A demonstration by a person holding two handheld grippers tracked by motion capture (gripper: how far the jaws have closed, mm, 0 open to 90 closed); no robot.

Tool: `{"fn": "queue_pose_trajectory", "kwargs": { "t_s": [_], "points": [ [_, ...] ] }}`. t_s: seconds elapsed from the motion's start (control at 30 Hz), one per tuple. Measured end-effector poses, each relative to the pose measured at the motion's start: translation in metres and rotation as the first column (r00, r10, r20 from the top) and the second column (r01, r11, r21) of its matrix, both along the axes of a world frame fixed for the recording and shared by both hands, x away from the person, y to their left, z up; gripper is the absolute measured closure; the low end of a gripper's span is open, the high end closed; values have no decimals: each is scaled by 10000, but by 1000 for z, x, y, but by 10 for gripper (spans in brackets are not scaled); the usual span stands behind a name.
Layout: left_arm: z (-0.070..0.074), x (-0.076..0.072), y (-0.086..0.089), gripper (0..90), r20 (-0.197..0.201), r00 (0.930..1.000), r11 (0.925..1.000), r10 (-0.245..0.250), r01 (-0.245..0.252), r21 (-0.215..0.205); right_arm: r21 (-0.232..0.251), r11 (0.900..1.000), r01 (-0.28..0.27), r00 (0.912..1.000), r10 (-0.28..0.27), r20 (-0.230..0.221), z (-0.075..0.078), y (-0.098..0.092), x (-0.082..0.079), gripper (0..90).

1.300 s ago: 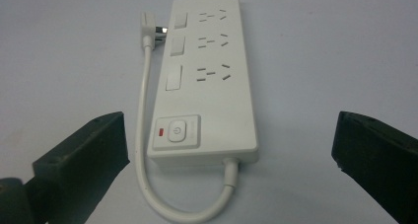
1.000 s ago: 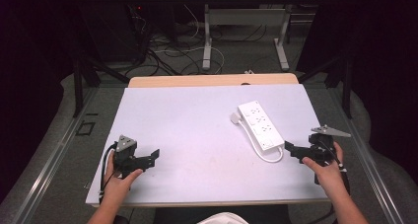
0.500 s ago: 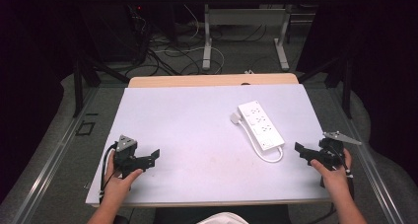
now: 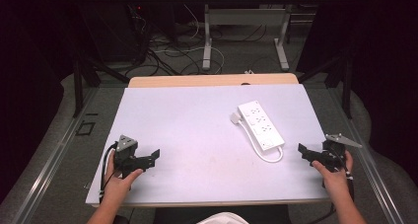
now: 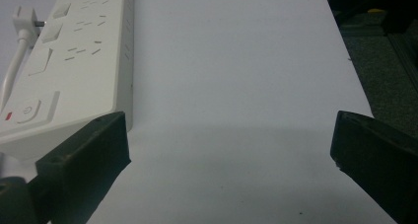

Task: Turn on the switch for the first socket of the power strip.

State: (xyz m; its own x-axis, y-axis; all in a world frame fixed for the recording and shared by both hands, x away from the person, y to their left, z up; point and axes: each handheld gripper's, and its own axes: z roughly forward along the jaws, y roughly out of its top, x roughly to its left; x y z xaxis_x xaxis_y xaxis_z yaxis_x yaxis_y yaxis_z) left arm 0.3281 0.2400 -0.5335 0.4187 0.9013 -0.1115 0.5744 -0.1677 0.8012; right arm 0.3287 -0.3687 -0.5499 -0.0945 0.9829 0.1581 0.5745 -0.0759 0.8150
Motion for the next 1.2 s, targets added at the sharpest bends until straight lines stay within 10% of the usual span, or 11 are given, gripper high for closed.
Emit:
{"fn": "queue_pose_trajectory", "kwargs": {
  "t_s": [1.2],
  "points": [
    [-1, 2, 0, 69, -132, 9999, 10000, -54, 53, -43, 154, 9999, 13, 9998, -9, -221, -7, 2, 2, 26]
  ]
}}
